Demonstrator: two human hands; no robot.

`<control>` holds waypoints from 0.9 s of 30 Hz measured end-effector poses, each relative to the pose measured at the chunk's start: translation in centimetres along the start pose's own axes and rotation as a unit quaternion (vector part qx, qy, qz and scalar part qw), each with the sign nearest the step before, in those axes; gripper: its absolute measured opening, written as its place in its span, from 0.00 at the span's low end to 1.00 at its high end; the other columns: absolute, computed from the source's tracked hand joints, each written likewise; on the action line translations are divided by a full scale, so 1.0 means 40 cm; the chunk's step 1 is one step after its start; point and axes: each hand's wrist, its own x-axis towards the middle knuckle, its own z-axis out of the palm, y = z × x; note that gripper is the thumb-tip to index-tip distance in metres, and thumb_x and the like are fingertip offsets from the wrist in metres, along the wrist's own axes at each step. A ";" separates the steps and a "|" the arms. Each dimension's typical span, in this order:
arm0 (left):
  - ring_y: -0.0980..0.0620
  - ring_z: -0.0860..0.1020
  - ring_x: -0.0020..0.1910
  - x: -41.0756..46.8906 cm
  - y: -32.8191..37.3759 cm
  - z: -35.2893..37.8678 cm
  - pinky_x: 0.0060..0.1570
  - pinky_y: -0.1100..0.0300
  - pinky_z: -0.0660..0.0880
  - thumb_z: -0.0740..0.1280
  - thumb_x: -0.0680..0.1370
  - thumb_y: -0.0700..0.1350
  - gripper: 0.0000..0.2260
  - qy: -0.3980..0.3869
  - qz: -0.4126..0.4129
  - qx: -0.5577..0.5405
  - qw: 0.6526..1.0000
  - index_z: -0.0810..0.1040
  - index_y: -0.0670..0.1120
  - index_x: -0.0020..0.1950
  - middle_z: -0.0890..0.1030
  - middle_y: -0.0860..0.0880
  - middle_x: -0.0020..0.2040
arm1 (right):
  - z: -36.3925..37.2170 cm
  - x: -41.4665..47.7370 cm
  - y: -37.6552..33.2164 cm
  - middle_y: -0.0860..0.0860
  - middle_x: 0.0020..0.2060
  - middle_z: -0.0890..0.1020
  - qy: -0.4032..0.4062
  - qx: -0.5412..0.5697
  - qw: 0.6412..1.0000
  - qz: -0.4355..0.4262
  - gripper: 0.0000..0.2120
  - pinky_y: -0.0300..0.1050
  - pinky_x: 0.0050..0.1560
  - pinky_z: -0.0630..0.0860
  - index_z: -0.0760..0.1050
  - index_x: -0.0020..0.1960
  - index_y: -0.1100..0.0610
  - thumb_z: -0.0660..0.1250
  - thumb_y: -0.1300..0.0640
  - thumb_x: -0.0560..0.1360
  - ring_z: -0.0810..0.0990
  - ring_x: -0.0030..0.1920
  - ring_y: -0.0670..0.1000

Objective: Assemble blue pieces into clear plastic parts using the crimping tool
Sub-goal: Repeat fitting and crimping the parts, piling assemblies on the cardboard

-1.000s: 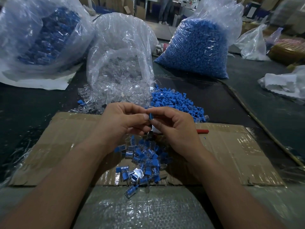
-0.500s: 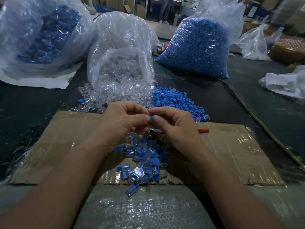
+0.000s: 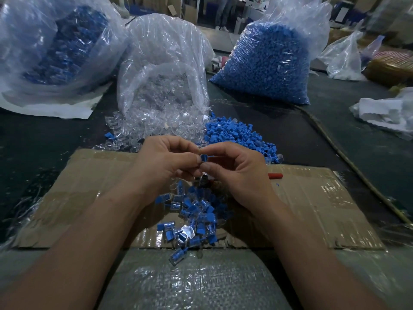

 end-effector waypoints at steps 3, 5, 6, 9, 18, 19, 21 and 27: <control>0.52 0.80 0.27 -0.001 0.003 -0.001 0.26 0.66 0.76 0.69 0.61 0.37 0.07 -0.014 -0.012 -0.025 1.000 0.77 0.39 0.38 0.81 0.44 0.29 | 0.001 0.001 0.002 0.39 0.39 0.80 0.023 -0.016 0.999 -0.017 0.17 0.31 0.46 0.76 0.76 0.46 0.45 0.72 0.65 0.68 0.80 0.43 0.39; 0.52 0.80 0.27 -0.002 0.003 -0.002 0.27 0.65 0.76 0.69 0.60 0.38 0.09 -0.017 -0.016 -0.036 0.999 0.77 0.39 0.38 0.81 0.44 0.30 | 0.001 0.001 0.004 0.38 0.40 0.79 0.027 -0.030 0.999 -0.024 0.17 0.31 0.46 0.76 0.76 0.47 0.45 0.72 0.65 0.68 0.80 0.44 0.38; 0.52 0.80 0.27 -0.002 0.002 -0.003 0.27 0.65 0.76 0.69 0.60 0.37 0.09 -0.018 -0.018 -0.037 0.999 0.77 0.38 0.38 0.81 0.43 0.30 | 0.001 0.001 0.006 0.38 0.40 0.79 0.029 -0.036 0.999 -0.027 0.17 0.31 0.46 0.76 0.76 0.48 0.46 0.72 0.65 0.68 0.80 0.44 0.37; 0.51 0.80 0.28 -0.001 -0.001 -0.003 0.27 0.65 0.76 0.69 0.60 0.37 0.09 -0.018 -0.021 -0.036 0.999 0.77 0.38 0.39 0.82 0.43 0.31 | -0.001 0.000 0.011 0.37 0.41 0.79 0.034 -0.052 0.997 -0.035 0.16 0.30 0.46 0.75 0.77 0.51 0.50 0.72 0.66 0.68 0.80 0.44 0.37; 0.51 0.81 0.28 0.000 -0.002 -0.004 0.28 0.64 0.77 0.70 0.61 0.39 0.03 -0.027 -0.030 -0.026 0.999 0.81 0.44 0.32 0.82 0.43 0.32 | -0.006 -0.001 0.017 0.38 0.41 0.79 0.034 -0.064 0.996 -0.057 0.16 0.31 0.47 0.76 0.77 0.52 0.53 0.72 0.65 0.68 0.80 0.45 0.39; 0.51 0.81 0.28 0.000 -0.003 -0.003 0.28 0.64 0.77 0.70 0.61 0.39 0.04 -0.025 -0.031 -0.018 0.999 0.81 0.43 0.34 0.82 0.44 0.32 | -0.006 -0.001 0.017 0.38 0.41 0.79 0.032 -0.066 0.996 -0.058 0.15 0.31 0.47 0.76 0.77 0.52 0.53 0.72 0.65 0.68 0.80 0.45 0.38; 0.51 0.80 0.28 0.001 -0.004 -0.002 0.29 0.64 0.78 0.69 0.61 0.39 0.07 -0.022 -0.034 -0.004 0.999 0.79 0.41 0.37 0.82 0.44 0.32 | -0.005 -0.002 0.016 0.38 0.41 0.78 0.027 -0.072 0.996 -0.054 0.15 0.31 0.47 0.75 0.77 0.52 0.52 0.72 0.65 0.68 0.79 0.45 0.38; 0.54 0.79 0.27 0.001 -0.001 -0.001 0.29 0.65 0.77 0.69 0.66 0.36 0.03 -0.010 -0.027 0.001 1.000 0.77 0.40 0.38 0.81 0.46 0.30 | -0.037 0.007 0.012 0.35 0.42 0.78 -0.006 -0.098 0.993 0.066 0.16 0.32 0.51 0.75 0.78 0.55 0.49 0.73 0.56 0.68 0.78 0.47 0.36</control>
